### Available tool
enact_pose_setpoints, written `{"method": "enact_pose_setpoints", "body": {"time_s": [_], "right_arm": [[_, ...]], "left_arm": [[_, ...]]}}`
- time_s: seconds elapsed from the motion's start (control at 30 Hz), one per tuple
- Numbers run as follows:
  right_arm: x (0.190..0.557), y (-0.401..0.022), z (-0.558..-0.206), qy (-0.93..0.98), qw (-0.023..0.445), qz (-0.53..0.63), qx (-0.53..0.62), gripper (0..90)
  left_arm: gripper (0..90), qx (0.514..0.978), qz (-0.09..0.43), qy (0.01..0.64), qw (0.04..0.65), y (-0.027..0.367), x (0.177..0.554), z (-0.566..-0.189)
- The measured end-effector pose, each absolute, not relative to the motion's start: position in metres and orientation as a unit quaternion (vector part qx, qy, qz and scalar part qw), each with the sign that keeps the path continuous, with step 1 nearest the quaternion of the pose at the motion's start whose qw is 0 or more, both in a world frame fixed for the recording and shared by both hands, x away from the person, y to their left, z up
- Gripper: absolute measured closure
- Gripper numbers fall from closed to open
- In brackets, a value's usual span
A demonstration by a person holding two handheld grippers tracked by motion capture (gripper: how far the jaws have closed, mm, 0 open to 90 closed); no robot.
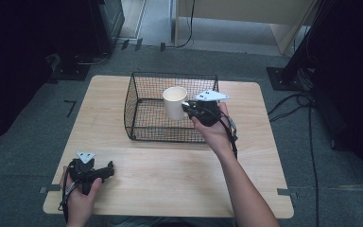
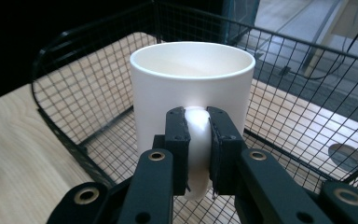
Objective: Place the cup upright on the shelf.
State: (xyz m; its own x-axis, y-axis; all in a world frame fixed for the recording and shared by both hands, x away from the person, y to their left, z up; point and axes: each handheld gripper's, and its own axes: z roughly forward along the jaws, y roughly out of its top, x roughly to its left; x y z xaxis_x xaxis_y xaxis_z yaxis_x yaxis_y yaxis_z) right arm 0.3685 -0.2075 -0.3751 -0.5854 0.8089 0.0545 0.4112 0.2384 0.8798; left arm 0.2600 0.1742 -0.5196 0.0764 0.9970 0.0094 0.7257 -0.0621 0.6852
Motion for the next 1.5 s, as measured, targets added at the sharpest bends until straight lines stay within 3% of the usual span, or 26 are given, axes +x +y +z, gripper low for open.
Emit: {"method": "enact_pose_setpoints", "body": {"time_s": [0.7, 1.2, 1.5], "right_arm": [[0.411, -0.193, -0.423, 0.798, 0.175, 0.381, 0.433, 80.4], [0.404, -0.194, -0.424, 0.808, 0.164, 0.345, 0.449, 79.6], [0.400, -0.203, -0.424, 0.795, 0.154, 0.359, 0.463, 72.0]], "left_arm": [[0.0, 0.683, 0.254, 0.630, 0.267, 0.174, 0.260, -0.520], [0.0, 0.683, 0.254, 0.630, 0.267, 0.174, 0.260, -0.520], [0.0, 0.683, 0.254, 0.630, 0.267, 0.174, 0.260, -0.520]]}}
